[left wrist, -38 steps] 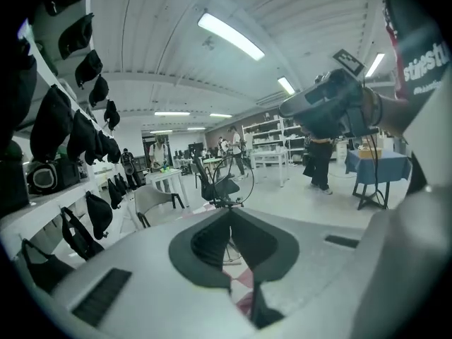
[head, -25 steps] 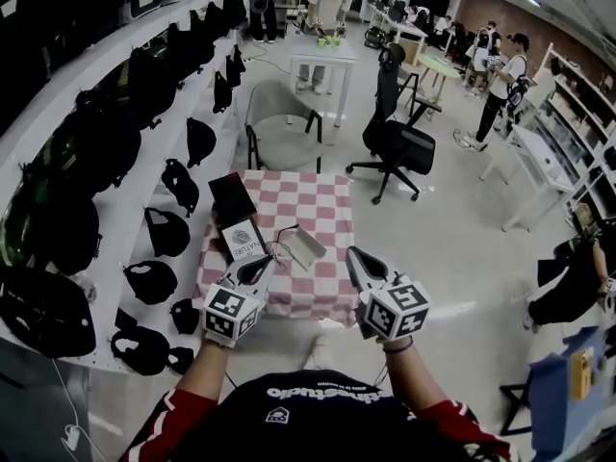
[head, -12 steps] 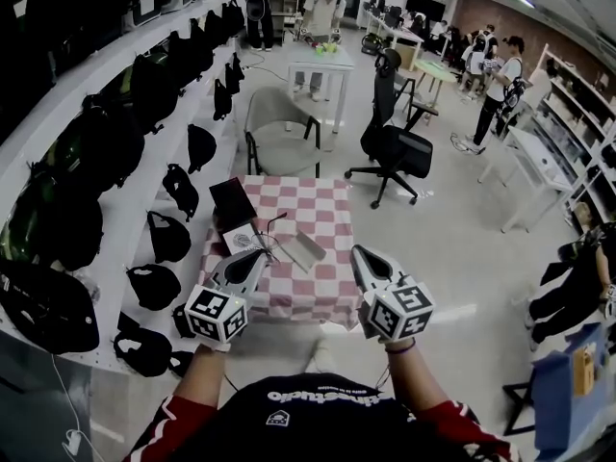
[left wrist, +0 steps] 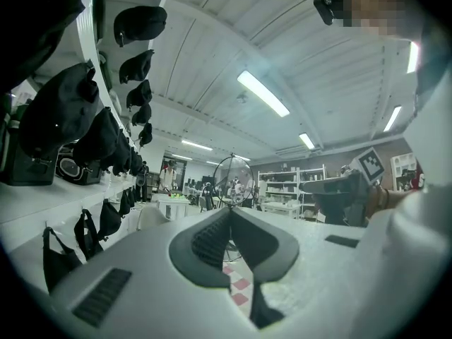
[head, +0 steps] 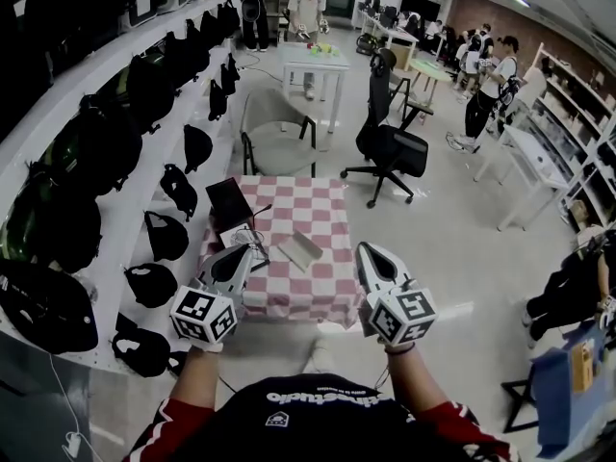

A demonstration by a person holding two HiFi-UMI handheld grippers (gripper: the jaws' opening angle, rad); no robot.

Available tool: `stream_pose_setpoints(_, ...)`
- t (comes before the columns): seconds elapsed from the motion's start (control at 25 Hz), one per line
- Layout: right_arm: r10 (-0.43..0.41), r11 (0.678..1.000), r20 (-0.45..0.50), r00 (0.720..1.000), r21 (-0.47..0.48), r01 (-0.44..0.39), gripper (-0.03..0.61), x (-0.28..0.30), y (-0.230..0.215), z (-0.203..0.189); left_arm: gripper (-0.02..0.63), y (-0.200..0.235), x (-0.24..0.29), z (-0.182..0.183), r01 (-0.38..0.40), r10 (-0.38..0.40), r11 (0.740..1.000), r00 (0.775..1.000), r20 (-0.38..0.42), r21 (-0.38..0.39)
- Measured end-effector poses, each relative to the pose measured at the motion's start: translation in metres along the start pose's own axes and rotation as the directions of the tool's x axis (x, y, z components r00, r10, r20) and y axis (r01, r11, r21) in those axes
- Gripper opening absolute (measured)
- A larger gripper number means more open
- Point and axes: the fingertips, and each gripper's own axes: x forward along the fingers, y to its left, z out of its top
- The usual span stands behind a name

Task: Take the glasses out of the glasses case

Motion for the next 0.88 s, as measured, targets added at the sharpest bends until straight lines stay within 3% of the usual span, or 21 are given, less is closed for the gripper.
stream_pose_setpoints(0.88, -0.002, 1.000, -0.021, 1.000, -0.016, 0.002, 0.003, -0.0013, 0.0013, -0.0029, 0.009, 0.0021, -0.0034, 0.0056, -0.008, 0.008, 1.000, 1.000, 0.012, 0.006)
